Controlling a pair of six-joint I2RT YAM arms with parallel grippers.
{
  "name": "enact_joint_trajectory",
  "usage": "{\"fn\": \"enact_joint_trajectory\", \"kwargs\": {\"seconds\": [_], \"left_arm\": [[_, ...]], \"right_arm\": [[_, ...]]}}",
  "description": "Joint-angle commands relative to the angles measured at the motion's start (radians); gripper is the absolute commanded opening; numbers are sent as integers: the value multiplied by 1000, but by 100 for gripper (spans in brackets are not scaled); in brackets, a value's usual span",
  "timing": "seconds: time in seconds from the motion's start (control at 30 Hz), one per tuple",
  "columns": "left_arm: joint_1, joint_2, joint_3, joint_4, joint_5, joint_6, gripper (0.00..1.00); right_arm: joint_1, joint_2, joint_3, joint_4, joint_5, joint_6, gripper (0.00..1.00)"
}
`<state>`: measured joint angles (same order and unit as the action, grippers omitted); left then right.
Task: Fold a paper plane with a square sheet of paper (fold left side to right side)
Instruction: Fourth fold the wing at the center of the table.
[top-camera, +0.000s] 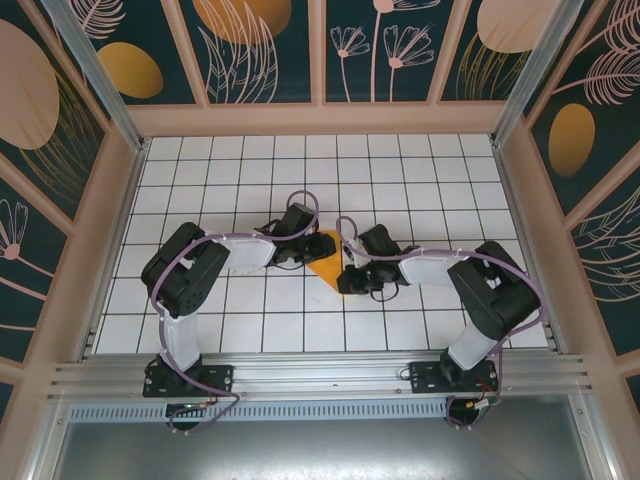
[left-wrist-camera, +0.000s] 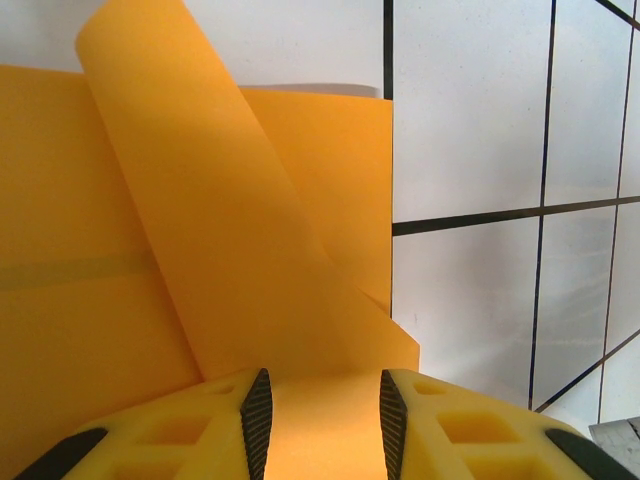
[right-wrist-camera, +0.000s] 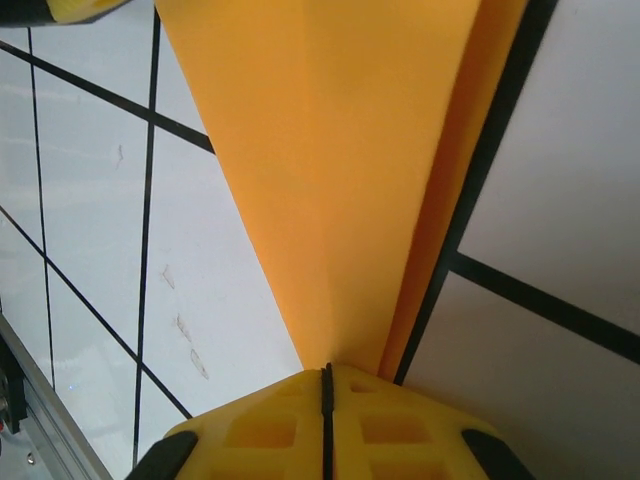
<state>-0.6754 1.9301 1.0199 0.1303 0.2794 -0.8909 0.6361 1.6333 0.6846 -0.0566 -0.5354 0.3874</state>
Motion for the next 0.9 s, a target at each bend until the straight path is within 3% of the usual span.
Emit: {"fn": "enact_joint_trajectory", "kwargs": {"seconds": [0.0, 0.33, 0.5, 0.67, 0.87], "left_arm": [[1, 23, -17, -72, -45, 23, 38], [0, 20, -11, -72, -41, 23, 38], [1, 16, -9, -70, -40, 22, 38], [0, 16, -9, -71, -39, 21, 38], [0, 16, -4, -72, -37, 22, 39]], "right_arm": [[14, -24, -22, -166, 10, -27, 5], [-23, -110, 15, -233, 12, -49, 3], [-73, -182, -17, -68, -143, 31, 4], [-78, -121, -29, 129, -200, 127, 4], [-78, 14, 21, 181, -161, 133, 4]]}}
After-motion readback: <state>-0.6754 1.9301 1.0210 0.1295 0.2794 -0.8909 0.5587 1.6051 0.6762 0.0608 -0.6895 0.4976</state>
